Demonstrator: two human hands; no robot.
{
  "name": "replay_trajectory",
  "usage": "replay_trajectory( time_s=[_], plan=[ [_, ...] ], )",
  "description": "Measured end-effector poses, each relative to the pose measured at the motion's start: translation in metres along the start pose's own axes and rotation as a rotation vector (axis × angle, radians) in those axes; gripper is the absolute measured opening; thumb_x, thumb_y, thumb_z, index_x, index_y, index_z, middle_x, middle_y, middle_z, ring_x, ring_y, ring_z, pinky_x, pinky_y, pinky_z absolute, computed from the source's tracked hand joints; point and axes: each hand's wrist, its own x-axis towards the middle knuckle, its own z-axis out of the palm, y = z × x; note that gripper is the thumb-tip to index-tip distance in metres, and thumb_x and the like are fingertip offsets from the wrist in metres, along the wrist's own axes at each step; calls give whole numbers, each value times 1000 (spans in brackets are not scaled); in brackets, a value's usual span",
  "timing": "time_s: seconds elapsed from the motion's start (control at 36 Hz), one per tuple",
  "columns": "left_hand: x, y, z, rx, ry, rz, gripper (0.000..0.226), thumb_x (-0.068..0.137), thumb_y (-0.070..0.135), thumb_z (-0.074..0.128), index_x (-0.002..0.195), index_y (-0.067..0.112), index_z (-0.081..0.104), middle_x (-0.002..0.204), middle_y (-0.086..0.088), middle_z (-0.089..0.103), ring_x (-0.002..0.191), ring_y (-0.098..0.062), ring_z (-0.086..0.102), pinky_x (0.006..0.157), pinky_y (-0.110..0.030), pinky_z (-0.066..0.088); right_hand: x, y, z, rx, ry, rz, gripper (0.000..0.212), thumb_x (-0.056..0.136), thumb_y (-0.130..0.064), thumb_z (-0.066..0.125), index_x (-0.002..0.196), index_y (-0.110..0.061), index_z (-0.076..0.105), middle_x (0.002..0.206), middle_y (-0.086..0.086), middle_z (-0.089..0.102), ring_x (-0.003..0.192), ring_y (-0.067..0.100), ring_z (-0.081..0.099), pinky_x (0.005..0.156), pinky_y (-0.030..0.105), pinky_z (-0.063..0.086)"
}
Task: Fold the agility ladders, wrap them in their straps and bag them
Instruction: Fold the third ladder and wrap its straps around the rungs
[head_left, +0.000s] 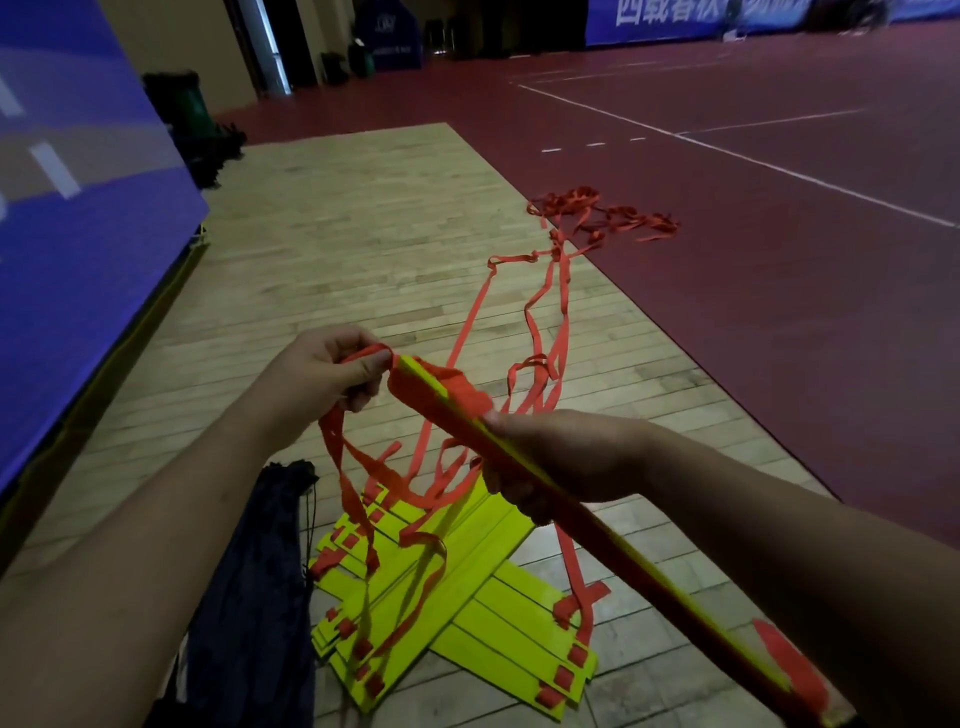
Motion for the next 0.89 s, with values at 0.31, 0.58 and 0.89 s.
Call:
replay_trajectory(
  time_s=[0.31,0.58,0.89],
  plan=[
    [-5,15,15,-220,-96,-85,19,81,17,65,93,3,61,65,-7,58,49,-15,48,46,-18,42,-4,3,1,-87,196,-117,58,85,-46,65,117,2,62,102,22,74,94,38,74,88,49,60],
    [-6,14,24,-56,-46,-101,8,94,9,62,99,3,60,65,-10,55,49,-14,48,45,-22,40,2,3,9,-169,339,-63,25,103,-33,55,106,-8,55,75,9,58,65,22,55,63,37,47],
    [-13,9,70,-269,-128,-352,22,94,25,63,99,4,57,75,-14,63,52,-16,44,48,-23,33,26,6,26,-671,595,-35,34,109,-33,37,120,-4,50,94,11,59,79,21,56,75,47,51]
  ],
)
